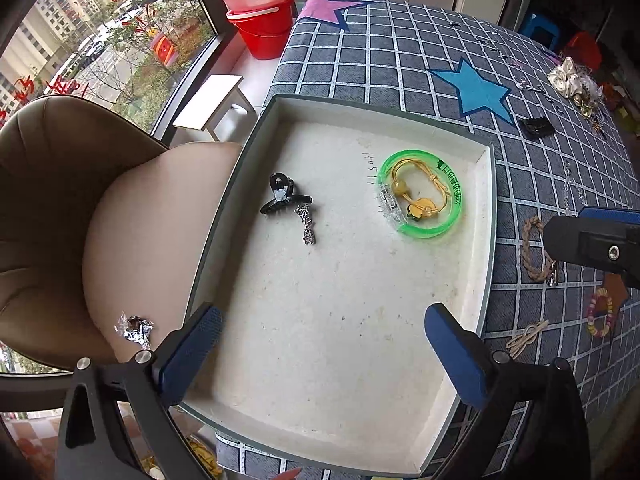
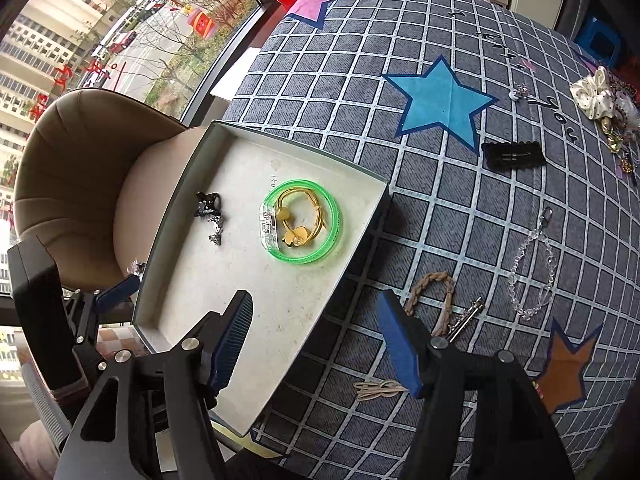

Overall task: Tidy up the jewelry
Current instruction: 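Move both open tools back over the remaining jewelry on the table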

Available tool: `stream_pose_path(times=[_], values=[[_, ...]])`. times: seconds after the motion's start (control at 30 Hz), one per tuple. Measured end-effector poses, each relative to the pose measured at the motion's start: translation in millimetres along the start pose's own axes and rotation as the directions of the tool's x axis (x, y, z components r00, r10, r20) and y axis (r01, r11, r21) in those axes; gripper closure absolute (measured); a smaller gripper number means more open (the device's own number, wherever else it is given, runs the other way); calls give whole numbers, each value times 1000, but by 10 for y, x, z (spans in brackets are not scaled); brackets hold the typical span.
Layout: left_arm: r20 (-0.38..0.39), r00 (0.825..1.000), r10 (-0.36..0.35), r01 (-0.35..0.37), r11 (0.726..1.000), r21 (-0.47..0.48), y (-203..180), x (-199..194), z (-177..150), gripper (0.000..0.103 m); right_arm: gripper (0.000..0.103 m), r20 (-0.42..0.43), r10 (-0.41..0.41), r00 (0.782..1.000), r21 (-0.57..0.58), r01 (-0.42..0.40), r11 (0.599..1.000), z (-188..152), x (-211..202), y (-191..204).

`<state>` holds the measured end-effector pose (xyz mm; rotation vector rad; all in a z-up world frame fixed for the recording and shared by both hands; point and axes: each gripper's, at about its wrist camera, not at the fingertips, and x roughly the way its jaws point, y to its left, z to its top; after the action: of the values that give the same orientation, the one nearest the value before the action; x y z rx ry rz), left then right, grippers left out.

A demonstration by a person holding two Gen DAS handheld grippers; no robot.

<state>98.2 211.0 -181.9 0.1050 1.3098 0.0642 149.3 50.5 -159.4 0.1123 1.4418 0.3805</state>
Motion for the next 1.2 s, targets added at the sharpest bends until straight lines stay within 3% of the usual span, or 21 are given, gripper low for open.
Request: stream_pose_path(times=[0.1,0.17,0.23,0.4,0.6,0.73,1.03,1.2], values=[[14,1000,22,-22,1000,0,-48,-80,12,0,31,9,-11,1000,12,11,1000,-106,-86,-71],[22,999,46,-46,999,1,-79,-133,8,0,20,16,-17,1000,18,17,1000,-165,-148,-118],[11,999,49,-49,999,4,-93,-148,2,0,20,24,-24,999,23,23,999,-226,-210,-165],[-32,999,-6,6,1000,22,-142,-207,-64,0,19,27,-34,999,70,32,997,-405,-333,-350],[43,998,-54,51,997,55,-271,-449,-90,0,19,40,-73,997,194,64,979,-706,-485,-750],[91,992,-93,84,991,103,-383,-565,-61,0,19,32,-114,993,276,101,956,-940,-589,-1042],[44,986,-162,150,969,197,-861,-595,56,0,19,-4,-191,982,490,168,855,-1467,-742,-1670],[10,988,-151,142,951,274,-1238,-533,59,0,19,-20,-204,979,518,184,835,-1614,-802,-1858]])
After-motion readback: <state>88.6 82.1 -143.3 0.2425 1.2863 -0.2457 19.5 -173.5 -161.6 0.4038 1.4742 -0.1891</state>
